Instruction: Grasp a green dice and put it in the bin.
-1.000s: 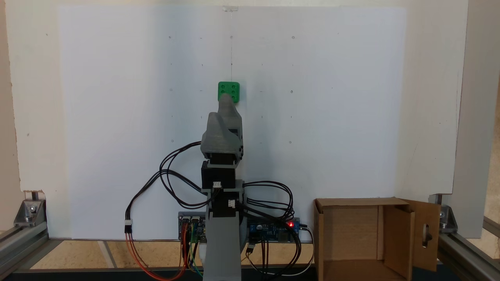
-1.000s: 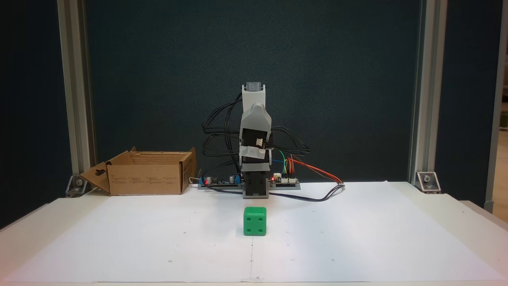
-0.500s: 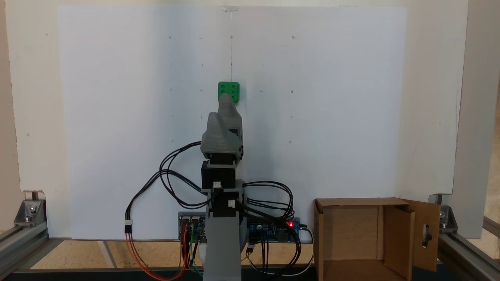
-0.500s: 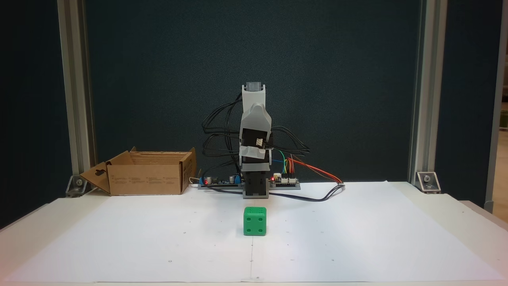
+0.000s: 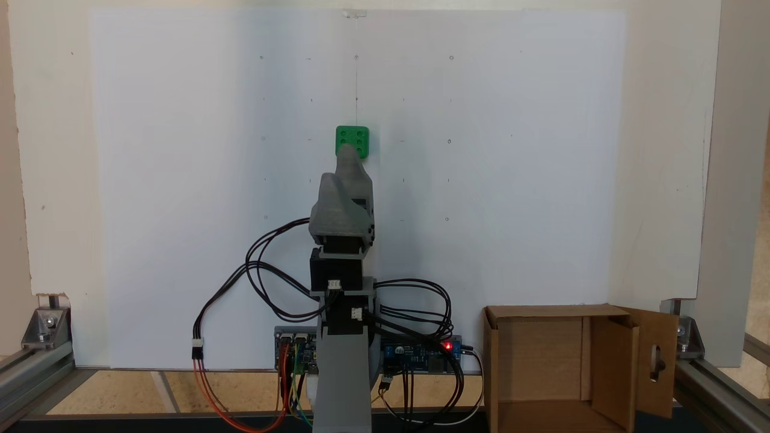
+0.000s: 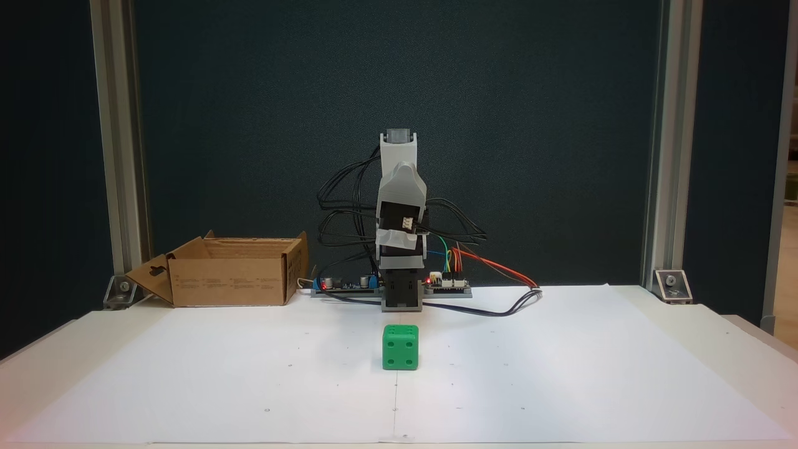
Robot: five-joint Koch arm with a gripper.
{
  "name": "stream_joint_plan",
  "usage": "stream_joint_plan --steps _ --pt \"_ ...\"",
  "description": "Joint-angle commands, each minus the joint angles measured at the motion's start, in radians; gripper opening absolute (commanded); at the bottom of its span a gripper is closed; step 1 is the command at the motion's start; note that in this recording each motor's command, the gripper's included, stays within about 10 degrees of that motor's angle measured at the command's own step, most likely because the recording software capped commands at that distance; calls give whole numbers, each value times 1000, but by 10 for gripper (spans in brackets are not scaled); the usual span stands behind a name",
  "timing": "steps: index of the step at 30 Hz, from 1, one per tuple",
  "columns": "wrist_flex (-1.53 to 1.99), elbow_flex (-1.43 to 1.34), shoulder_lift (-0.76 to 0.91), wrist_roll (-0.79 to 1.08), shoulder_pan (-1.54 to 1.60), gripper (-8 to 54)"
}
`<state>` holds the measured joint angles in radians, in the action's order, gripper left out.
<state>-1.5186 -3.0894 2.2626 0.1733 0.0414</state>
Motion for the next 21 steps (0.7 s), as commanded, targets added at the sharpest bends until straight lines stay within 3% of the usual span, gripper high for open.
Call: stream_joint_plan --steps 1,15,21 --pt "-6 -28 104 -9 8 431" --pt "653 365 110 -21 -23 418" --pt "1058 615 110 -172 -67 413"
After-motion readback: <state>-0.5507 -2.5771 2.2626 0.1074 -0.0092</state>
